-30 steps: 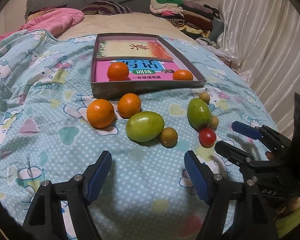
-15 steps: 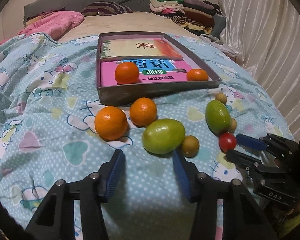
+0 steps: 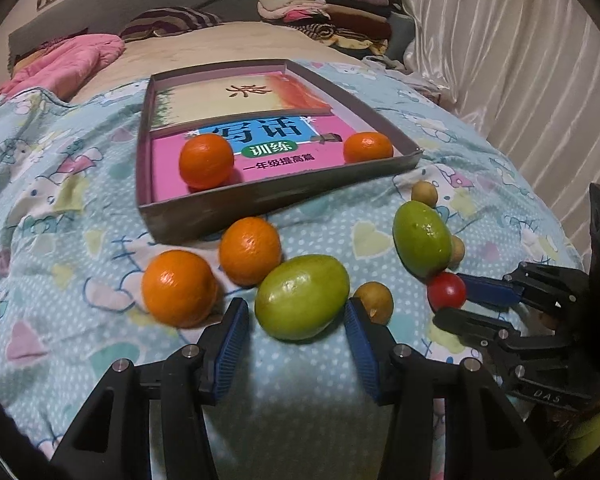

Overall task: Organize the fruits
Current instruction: 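Grasp the large green fruit with the left tool while the right tool grasps the red apple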

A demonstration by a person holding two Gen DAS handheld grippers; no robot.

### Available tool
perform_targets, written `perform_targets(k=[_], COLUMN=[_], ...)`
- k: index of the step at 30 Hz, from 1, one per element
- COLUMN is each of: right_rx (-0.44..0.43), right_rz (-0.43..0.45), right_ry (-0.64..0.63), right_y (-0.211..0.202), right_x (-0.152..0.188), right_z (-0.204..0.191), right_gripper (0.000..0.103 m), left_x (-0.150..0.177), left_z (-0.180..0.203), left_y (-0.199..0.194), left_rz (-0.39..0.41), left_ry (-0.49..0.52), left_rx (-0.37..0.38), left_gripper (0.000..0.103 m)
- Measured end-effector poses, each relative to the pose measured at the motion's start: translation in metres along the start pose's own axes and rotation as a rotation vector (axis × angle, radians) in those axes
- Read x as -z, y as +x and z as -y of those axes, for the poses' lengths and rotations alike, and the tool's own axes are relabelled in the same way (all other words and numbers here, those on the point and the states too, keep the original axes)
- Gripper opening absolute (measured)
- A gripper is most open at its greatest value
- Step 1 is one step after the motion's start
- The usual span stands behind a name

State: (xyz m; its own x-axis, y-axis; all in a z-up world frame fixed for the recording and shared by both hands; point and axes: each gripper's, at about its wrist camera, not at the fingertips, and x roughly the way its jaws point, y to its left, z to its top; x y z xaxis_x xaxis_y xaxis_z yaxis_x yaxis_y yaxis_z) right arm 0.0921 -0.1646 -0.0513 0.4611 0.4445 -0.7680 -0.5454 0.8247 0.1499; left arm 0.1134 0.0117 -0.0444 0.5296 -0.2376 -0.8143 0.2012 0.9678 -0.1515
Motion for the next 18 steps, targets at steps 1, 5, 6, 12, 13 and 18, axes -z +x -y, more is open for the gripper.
perform_targets(k=[1, 5, 6, 12, 13, 18], right_rx=[0.000, -0.003, -0.005, -0.017, -0.021, -0.026], right_rz=[-0.001, -0.002, -0.002, 0.010, 0.012, 0.023], right_ry=[-0.002, -0.003, -0.002, 0.011, 0.017, 0.031], right_y=[0.001, 0.003, 0.004, 0.004, 0.004, 0.000], right_x=[0.000, 0.000, -0.001, 0.000, 0.000, 0.000], right_z=[0.000, 0.001, 0.002, 0.004, 0.005, 0.007], right_gripper=[0.032, 0.030, 0.030, 0.030, 0.029, 0.029], left_x=[-0.001, -0.003, -0.004, -0.010, -0.010, -0.008], left_z=[-0.001, -0.001, 0.000, 0.000, 0.000, -0.007], left_y=[0.002, 0.007, 0.009, 0.014, 0.014, 0.014], left_rz=[-0.003, -0.008, -0.010, -0.009, -0.009, 0.018], left_ry=[-0.005, -0.008, -0.005, -0.019, -0.020, -0.079], left_rx=[0.009, 0.031, 0.030, 0.039, 0.039, 0.064], left_gripper=[0.050, 0.045, 0.045, 0.044, 0.044, 0.043])
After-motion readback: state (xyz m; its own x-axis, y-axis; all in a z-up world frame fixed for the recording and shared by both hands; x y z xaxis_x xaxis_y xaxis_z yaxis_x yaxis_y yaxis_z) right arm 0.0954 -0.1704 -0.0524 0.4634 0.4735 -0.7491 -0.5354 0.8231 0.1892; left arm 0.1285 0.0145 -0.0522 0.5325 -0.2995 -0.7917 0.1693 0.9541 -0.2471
